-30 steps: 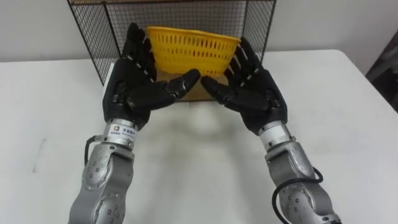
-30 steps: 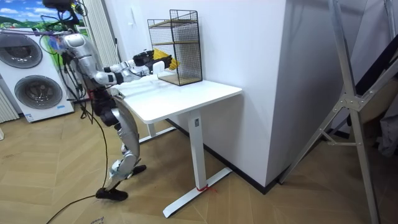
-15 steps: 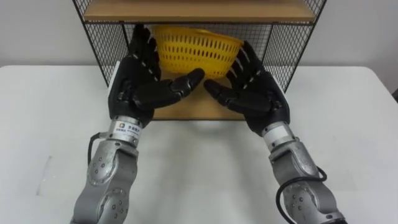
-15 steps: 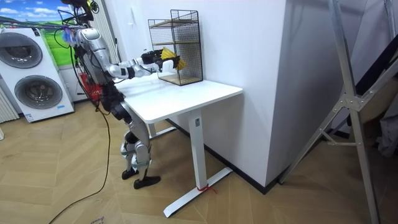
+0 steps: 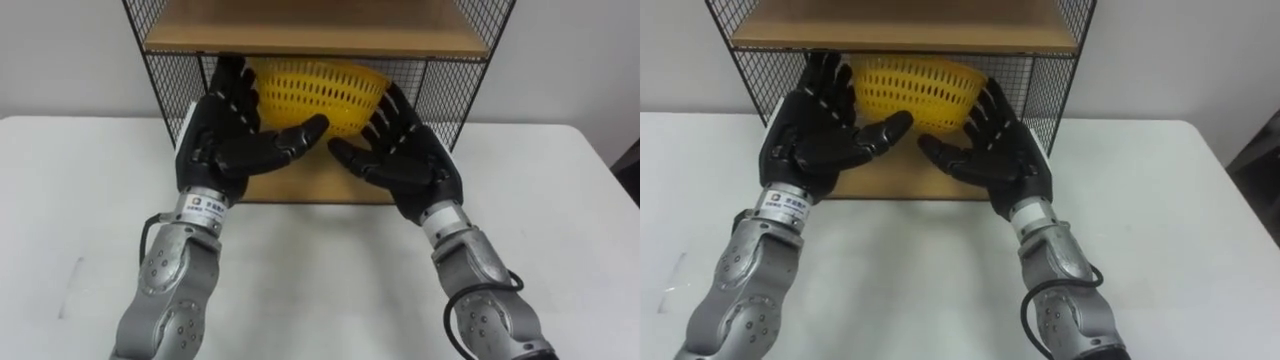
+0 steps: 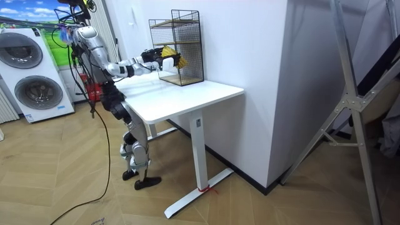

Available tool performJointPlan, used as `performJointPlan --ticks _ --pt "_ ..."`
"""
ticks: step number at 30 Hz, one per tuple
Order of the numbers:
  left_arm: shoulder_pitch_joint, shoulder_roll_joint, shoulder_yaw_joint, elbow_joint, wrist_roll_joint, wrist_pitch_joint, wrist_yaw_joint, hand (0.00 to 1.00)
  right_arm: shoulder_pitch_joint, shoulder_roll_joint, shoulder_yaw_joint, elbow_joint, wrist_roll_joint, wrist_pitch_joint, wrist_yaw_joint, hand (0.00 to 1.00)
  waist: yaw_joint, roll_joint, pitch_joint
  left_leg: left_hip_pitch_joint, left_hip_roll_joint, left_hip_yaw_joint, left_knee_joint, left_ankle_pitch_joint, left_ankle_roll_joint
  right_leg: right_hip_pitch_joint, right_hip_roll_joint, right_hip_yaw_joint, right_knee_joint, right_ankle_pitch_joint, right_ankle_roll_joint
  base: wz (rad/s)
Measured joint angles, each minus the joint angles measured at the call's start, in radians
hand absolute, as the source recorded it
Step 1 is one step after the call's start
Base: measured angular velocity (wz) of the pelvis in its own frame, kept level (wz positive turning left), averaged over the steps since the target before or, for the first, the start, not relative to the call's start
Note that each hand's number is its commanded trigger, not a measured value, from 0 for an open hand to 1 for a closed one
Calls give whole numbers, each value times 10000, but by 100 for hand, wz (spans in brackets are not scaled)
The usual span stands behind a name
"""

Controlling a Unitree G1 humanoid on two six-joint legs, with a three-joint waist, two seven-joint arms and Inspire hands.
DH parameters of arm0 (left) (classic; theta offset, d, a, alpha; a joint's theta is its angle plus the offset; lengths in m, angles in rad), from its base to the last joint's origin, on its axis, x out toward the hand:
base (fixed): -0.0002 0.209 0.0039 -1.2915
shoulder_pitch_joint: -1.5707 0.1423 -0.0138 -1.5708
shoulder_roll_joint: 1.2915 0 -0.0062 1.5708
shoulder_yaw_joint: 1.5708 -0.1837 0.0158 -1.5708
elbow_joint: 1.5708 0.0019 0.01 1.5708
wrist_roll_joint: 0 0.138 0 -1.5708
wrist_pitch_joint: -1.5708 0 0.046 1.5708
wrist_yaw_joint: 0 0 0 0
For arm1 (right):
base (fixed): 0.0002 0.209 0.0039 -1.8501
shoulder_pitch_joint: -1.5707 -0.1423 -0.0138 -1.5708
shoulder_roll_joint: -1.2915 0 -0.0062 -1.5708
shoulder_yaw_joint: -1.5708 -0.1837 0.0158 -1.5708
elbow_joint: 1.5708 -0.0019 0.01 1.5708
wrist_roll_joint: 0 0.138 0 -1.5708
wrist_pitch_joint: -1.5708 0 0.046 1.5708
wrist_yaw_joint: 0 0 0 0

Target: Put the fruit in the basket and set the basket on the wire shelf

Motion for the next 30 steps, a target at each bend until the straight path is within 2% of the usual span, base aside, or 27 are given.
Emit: performJointPlan --ticks 3,6,9,14,16,17,19,21,24,26,30 --pt "-24 -74 165 413 -12 280 0 0 -487 26 -94 527 -1 304 0 0 -26 5 -1 58 3 44 -119 56 -17 20 5 0 -104 52 -22 -5" --pt "-178 -137 166 916 -19 555 1 0 -903 25 -230 1111 -52 443 -30 0 -6 15 9 58 4 35 -159 78 -26 27 13 17 -122 80 -32 0" --pt "-539 -142 174 1654 -39 675 11 0 -1010 22 -238 1192 -107 642 -250 0 14 20 17 124 5 23 -332 169 -30 129 31 8 -345 205 -29 0" --pt "-832 -144 111 2726 -133 716 16 0 -1017 33 -182 1370 -87 638 -355 0 27 71 57 188 1 28 -452 218 -33 225 44 5 -452 259 -33 0" --pt "-843 -145 10 3098 -233 791 16 0 -1082 30 -131 1626 -86 640 -343 0 17 120 154 287 1 24 -461 224 -32 336 47 10 -463 257 -30 0" --pt "-843 -145 -21 3159 -224 825 16 0 -1083 26 -126 1685 -128 643 -342 0 -3 134 158 290 1 24 -461 224 -32 341 48 17 -464 253 -25 0" --pt "-842 -139 -64 3377 -195 935 16 0 -1081 102 -135 1959 -426 685 -342 0 -1 164 144 317 3 21 -480 221 -34 361 48 13 -523 205 30 0" --pt "-839 -97 -113 3606 -208 1120 16 0 -1082 14 -148 2130 -749 891 -341 0 -26 193 126 300 6 9 -484 228 -41 370 52 -25 -586 244 5 0" --pt "-829 -17 -231 3824 -213 1097 -3 0 -1079 34 -135 2742 -1044 1155 -337 0 -33 206 114 302 5 -35 -482 239 -44 429 71 -28 -600 302 -37 3" --pt "-827 2 -227 3915 -214 1085 -4 0 -1078 39 -149 2761 -1156 1185 -325 0 -45 228 75 307 5 -54 -480 240 -44 446 67 -49 -601 300 -34 3" --pt "-827 64 -238 4244 -218 1072 -18 0 -1078 50 -148 3029 -1153 1280 -307 0 -171 271 -72 394 4 -111 -465 254 -46 575 25 -241 -611 293 -35 6"
